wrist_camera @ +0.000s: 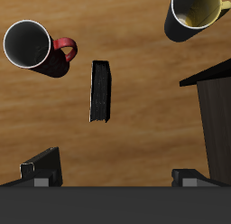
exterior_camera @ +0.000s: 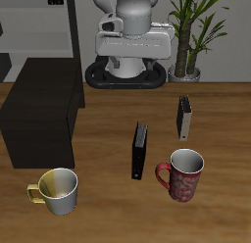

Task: Place the black book in the top region of the shelf

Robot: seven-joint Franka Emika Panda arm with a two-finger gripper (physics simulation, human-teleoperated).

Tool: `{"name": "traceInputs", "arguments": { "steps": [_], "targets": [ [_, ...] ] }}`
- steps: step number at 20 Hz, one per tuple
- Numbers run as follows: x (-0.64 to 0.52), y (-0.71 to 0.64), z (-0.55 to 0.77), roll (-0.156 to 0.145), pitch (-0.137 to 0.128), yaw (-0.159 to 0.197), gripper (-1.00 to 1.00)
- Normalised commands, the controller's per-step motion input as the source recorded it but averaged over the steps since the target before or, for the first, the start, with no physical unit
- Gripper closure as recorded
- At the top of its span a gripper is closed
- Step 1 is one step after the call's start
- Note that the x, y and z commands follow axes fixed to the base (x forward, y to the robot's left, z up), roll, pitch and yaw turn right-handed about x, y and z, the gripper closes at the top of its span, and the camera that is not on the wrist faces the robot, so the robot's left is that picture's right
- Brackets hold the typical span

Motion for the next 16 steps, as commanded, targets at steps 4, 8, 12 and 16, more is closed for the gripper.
{"name": "traceInputs", "arguments": {
  "steps": [4, 8, 12, 16],
  "targets": [
    [0.28, 0.33, -0.05, -0.028, 0.005, 0.005, -1.00],
    [0.37, 0.27, 0.04, -0.010, -0.043, 0.027, -1.00],
    [0.22, 0.04, -0.06, -0.005, -0.077, 0.050, -1.00],
    [0.20, -0.10, -0.19, -0.005, 0.001, -0.011, -1.00]
  ]
}}
